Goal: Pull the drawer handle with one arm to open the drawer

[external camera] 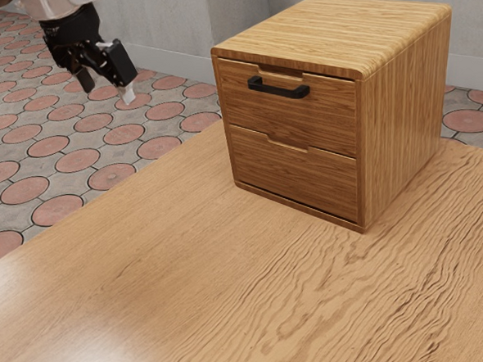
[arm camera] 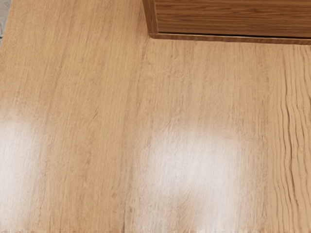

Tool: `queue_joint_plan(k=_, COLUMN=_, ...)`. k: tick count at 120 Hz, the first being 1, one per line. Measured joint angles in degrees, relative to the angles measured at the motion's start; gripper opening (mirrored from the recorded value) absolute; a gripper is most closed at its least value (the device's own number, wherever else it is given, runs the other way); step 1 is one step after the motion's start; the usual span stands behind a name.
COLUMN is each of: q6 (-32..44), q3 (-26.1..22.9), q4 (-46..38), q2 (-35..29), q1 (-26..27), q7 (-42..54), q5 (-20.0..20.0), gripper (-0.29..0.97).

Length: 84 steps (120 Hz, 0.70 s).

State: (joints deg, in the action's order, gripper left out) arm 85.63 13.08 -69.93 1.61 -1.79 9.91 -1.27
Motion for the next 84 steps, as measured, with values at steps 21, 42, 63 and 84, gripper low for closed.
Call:
queue_joint_plan(k=21, q6=-1.6, q3=1.5, q4=-25.1, q2=-14.4, q1=12.4, q7=-0.7, q5=1.2, gripper=0.68)
queue_joint_plan(k=42, q6=9.1, q3=-2.2, q4=-30.8, q2=-15.3, q1=14.4, q7=12.5, q5=-1.1, gripper=0.68)
queue_joint_plan(k=63, q6=15.5, q3=-2.6, q4=-29.7, q2=-14.9, q1=16.3, q7=27.9, q5=0.5, gripper=0.68)
queue_joint_plan(k=84, q6=18.3, q3=-2.8, q4=-21.0, q2=-8.1, q1=16.6, q7=41.8, q5=1.4, gripper=0.68)
